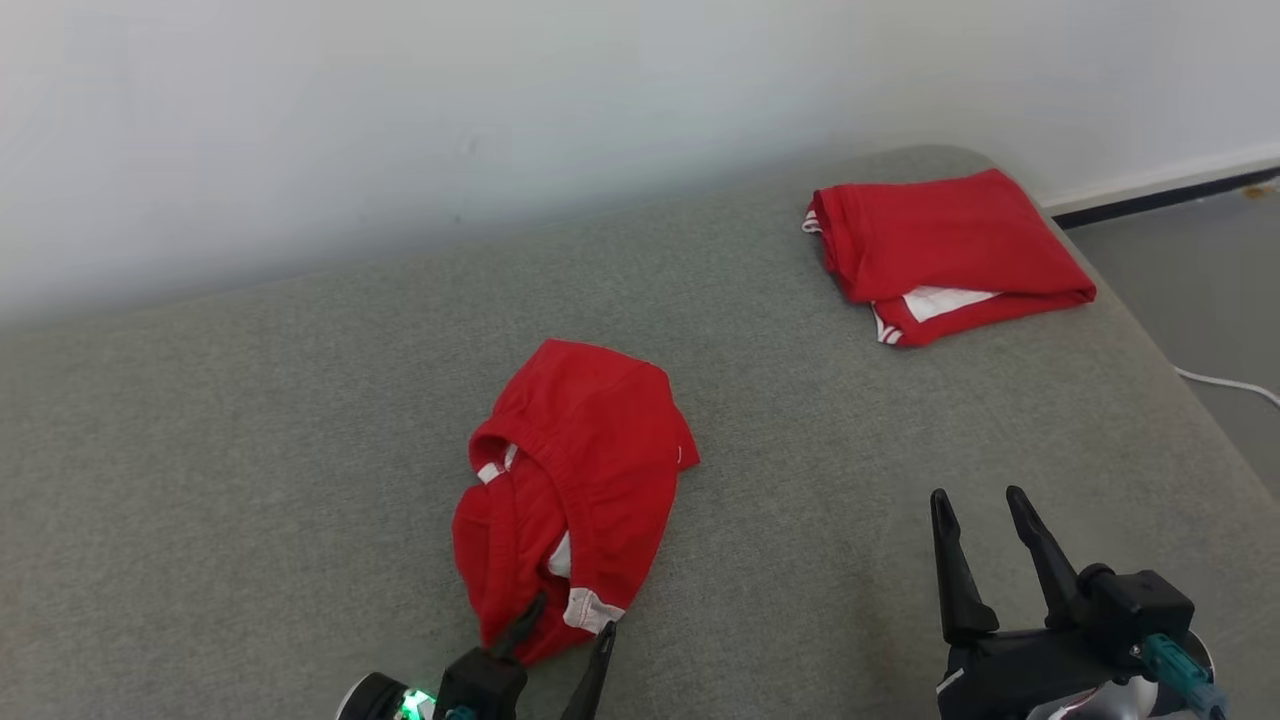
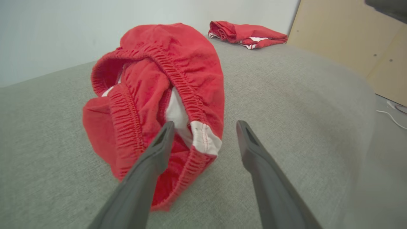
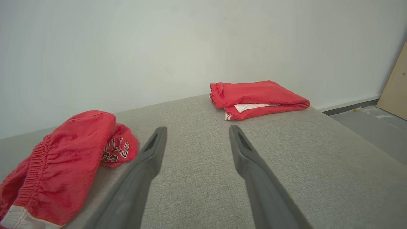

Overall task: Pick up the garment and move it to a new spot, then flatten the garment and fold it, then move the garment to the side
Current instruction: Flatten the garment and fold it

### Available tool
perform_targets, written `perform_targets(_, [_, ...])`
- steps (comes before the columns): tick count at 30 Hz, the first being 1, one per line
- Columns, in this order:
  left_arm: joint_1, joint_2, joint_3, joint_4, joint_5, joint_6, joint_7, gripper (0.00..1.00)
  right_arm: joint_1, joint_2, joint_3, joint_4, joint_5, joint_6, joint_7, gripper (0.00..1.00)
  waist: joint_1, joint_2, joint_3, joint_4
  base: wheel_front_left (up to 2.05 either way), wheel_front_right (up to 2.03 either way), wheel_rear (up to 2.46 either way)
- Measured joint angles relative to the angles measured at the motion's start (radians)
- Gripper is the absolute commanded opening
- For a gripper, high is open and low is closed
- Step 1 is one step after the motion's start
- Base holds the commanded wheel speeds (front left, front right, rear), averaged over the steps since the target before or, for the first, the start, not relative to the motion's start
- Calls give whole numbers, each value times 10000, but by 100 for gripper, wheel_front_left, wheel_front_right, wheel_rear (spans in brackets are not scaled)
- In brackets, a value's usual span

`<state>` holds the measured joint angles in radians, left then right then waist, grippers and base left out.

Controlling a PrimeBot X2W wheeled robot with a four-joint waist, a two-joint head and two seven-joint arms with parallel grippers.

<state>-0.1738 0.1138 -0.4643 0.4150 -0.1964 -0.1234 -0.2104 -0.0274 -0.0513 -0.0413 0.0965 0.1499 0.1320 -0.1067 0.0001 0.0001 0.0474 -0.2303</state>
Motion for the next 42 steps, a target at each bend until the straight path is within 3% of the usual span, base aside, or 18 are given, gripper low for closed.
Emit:
perform_targets(8, [-709,-88,-81,1603,-368,-10,-222,100,-122,-4,-25,138,59,0,-146,100,0,0,329,-537,0,0,0])
perform_targets(9, [-793,-102,-119,1791,-378,-10,-232,40,-122,-2,-35,146,59,-2,-159,100,0,0,331,-555,0,0,0])
perform_targets(11, [-904,-174,-165,2006,-500,-12,-307,0,-122,-2,-73,161,58,0,-159,100,0,0,307,-540,0,0,0])
perform_targets(17, [-1244,-316,-288,1524,-786,-63,-454,0,-79,0,-144,161,56,0,-167,100,0,0,177,-254,0,0,0])
perform_targets(22, [-1372,-337,111,-433,-930,15,-516,0,103,-2,-291,159,56,-2,-155,100,0,0,47,234,0,0,0])
perform_targets(28, [-611,403,1172,-2165,-991,589,-520,0,174,-2,-265,138,69,0,-79,100,0,0,-125,1008,0,0,0])
perform_targets(34, [841,1156,2036,-2123,-1434,1014,-520,0,205,0,-138,151,88,0,-56,100,-1,-1,-259,1706,0,0,0])
perform_targets(42, [2016,963,2499,-888,-2180,1101,-520,0,202,2,-107,146,69,0,98,100,-1,-1,-290,1977,0,0,0])
